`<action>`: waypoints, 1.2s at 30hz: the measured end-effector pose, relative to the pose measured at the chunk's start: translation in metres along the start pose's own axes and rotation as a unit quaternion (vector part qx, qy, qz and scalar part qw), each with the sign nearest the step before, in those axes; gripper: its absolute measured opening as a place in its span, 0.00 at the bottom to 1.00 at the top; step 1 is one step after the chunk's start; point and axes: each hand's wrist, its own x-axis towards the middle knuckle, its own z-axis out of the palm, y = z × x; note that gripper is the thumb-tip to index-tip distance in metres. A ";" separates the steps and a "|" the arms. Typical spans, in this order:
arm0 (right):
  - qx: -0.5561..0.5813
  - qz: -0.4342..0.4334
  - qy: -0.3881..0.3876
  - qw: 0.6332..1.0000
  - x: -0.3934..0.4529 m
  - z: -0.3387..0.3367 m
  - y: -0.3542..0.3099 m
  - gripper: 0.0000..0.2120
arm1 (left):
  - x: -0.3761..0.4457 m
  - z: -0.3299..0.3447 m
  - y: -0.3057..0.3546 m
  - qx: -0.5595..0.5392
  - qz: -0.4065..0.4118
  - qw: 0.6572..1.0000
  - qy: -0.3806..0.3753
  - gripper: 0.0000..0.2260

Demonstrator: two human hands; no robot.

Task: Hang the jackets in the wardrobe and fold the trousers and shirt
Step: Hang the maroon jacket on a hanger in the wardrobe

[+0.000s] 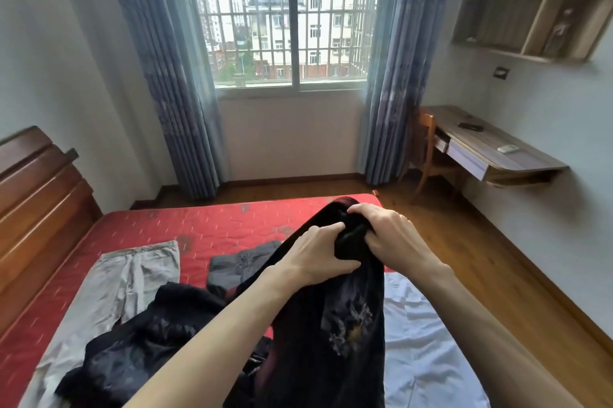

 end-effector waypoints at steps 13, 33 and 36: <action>-0.029 0.016 0.060 0.998 -0.007 -0.036 0.012 0.21 | -0.029 0.039 -0.048 0.137 0.005 0.984 0.110 0.16; -0.130 0.008 0.017 0.991 -0.053 -0.091 0.108 0.09 | 0.022 0.024 0.022 0.035 -0.057 0.969 0.236 0.09; -0.047 0.025 -0.035 0.998 -0.056 -0.098 0.121 0.10 | 0.032 0.022 0.033 0.010 -0.052 0.968 0.245 0.07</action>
